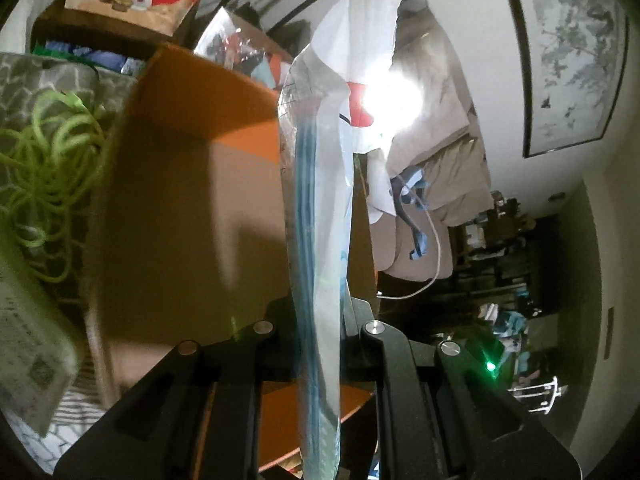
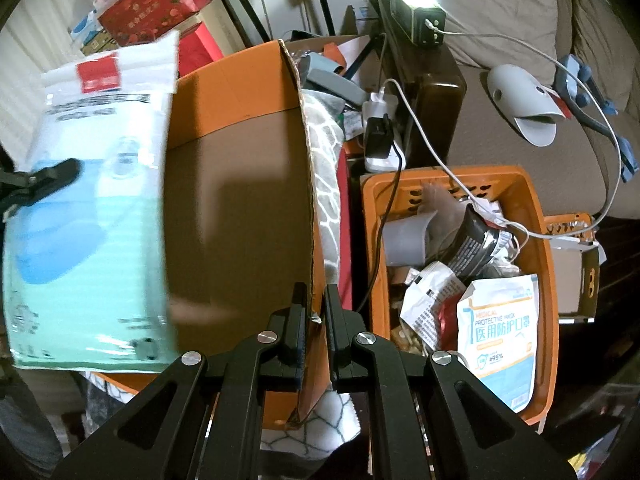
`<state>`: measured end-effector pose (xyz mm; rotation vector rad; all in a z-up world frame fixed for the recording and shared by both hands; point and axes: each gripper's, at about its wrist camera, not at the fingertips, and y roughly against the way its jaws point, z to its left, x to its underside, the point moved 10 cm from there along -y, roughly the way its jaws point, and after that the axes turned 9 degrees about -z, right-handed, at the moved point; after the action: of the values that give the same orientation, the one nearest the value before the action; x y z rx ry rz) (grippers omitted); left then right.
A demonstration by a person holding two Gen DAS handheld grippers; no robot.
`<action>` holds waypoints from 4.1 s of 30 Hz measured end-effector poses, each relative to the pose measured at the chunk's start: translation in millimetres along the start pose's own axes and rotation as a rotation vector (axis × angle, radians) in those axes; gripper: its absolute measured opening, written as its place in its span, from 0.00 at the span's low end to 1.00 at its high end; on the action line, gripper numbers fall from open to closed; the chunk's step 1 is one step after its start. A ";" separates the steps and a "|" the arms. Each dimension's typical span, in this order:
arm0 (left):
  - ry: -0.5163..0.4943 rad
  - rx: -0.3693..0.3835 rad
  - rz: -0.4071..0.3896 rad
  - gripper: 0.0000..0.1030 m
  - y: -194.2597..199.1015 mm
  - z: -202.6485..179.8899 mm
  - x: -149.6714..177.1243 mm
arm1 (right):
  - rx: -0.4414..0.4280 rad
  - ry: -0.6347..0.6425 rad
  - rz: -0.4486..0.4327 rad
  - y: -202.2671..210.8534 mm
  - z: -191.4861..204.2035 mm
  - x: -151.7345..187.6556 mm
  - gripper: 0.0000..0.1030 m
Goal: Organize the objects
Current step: 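Lower the mask bag into the cardboard box and open the left tool, then move the left tool to the green-white power bank and close on it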
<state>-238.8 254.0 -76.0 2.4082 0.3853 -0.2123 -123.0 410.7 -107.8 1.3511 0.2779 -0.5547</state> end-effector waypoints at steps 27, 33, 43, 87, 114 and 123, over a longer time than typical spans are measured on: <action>0.131 -0.076 0.129 0.12 -92.8 30.5 24.3 | 0.005 0.004 0.003 0.2 -0.2 1.2 0.07; 0.133 -0.133 0.167 0.19 -98.3 47.8 27.5 | 0.005 0.004 0.005 1.4 -0.5 2.3 0.07; -0.010 -0.319 0.134 0.72 -67.0 63.2 25.6 | 0.006 -0.001 0.006 1.5 1.3 1.6 0.07; -0.420 -0.553 -0.032 0.96 142.7 147.5 -9.0 | 0.022 0.001 0.002 0.5 1.4 -1.2 0.08; -0.393 -0.483 0.038 0.93 150.2 175.8 24.5 | 0.027 0.000 0.001 -0.2 1.9 1.1 0.08; -0.294 -0.528 0.055 0.73 157.4 217.9 49.1 | 0.029 0.000 0.002 -0.3 1.6 1.2 0.08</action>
<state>-151.6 8.4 -157.8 1.8322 0.2057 -0.3816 -122.4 408.9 -108.2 1.3796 0.2696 -0.5591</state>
